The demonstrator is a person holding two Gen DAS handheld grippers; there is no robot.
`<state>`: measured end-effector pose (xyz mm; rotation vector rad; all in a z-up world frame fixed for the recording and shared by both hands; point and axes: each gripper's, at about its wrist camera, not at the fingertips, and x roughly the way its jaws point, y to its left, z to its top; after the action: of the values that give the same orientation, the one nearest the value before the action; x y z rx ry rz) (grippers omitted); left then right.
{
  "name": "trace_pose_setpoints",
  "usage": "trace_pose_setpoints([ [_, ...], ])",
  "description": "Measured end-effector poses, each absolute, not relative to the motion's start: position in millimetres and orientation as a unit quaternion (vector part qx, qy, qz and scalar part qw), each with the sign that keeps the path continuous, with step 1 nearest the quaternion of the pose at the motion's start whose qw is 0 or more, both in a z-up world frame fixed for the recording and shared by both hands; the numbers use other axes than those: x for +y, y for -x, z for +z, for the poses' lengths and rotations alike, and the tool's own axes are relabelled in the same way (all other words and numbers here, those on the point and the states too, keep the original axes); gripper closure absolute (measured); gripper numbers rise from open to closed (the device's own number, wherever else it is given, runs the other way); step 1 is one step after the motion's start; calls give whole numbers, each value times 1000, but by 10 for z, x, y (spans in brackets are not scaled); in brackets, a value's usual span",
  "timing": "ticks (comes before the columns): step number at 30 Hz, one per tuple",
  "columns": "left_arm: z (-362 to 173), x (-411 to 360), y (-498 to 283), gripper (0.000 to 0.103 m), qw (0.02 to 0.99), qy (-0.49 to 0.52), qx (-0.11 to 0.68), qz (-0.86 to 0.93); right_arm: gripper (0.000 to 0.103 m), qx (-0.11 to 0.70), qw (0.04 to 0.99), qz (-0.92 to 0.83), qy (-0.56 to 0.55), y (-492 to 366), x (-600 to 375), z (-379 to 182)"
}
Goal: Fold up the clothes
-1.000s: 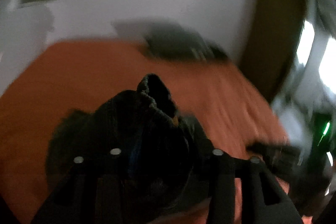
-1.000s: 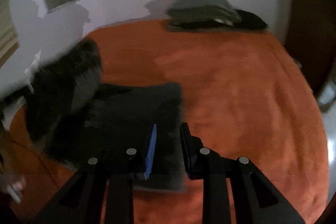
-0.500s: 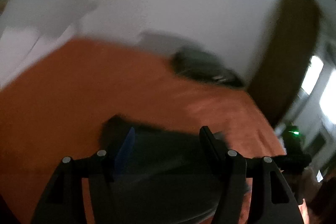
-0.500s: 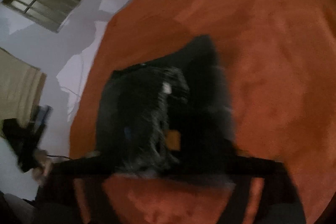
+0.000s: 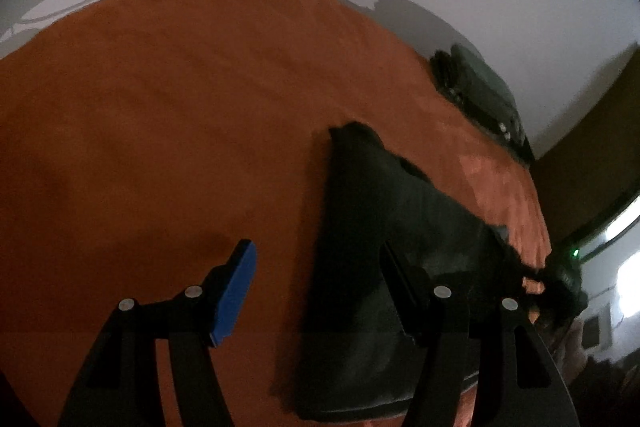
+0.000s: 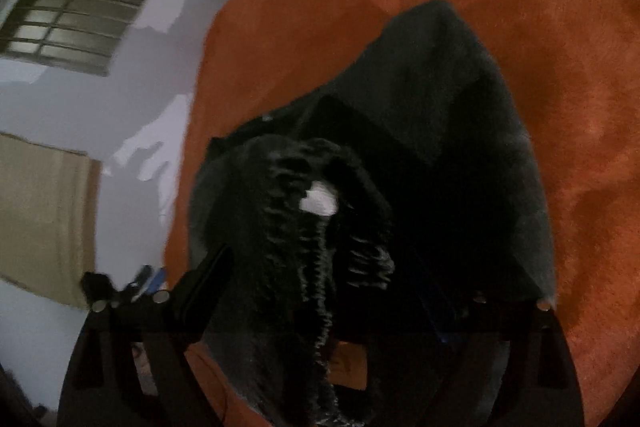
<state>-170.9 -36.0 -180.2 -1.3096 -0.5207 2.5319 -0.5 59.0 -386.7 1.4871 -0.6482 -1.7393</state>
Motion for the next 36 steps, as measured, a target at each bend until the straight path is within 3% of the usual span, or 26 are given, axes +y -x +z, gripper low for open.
trace_pose_setpoints([
  [1,-1838,-332,1723,37,123,452,-172,867,75,-239,372,-682,-583,-7,579,-3863],
  [5,-1943,-225,1745,37,135,461,-154,864,74,-238,366,-684,-585,-62,612,-3861],
  [10,-1983,-329,1672,38,139,473,-159,855,27,-244,370,-643,-625,11,484,-3903],
  [12,-2019,-328,1697,37,141,479,-163,851,26,-213,381,-642,-631,-33,385,-3853],
  [13,-2037,-333,1707,37,140,482,-166,849,30,-188,385,-645,-633,-72,328,-3820],
  [14,-2050,-322,1730,37,139,483,-169,848,43,-164,387,-656,-628,-97,279,-3787],
  [15,-2059,-310,1754,37,140,484,-173,846,71,-153,387,-664,-622,-135,275,-3724],
  [16,-2059,-323,1762,37,139,485,-178,845,75,-143,387,-672,-615,-174,270,-3660],
  [19,-2044,-355,1782,37,141,484,-190,843,79,-152,382,-694,-591,-321,382,-3296],
  [23,-2088,-320,1806,37,148,498,-187,834,80,-88,391,-739,-541,-492,450,-2668],
  [27,-2117,-282,1813,37,144,500,-181,835,80,-103,348,-748,-555,-253,648,-2626],
  [30,-2102,-238,1814,37,146,502,-175,835,74,-130,299,-729,-603,-75,879,-3010],
  [32,-2091,-206,1789,37,143,504,-166,836,57,-141,270,-717,-627,-5,1051,-3298],
  [33,-2082,-189,1768,37,141,504,-160,837,54,-147,255,-711,-639,29,1137,-3442],
  [36,-2036,-114,1687,37,140,504,-131,842,40,-180,243,-720,-624,-42,1328,-3273],
])
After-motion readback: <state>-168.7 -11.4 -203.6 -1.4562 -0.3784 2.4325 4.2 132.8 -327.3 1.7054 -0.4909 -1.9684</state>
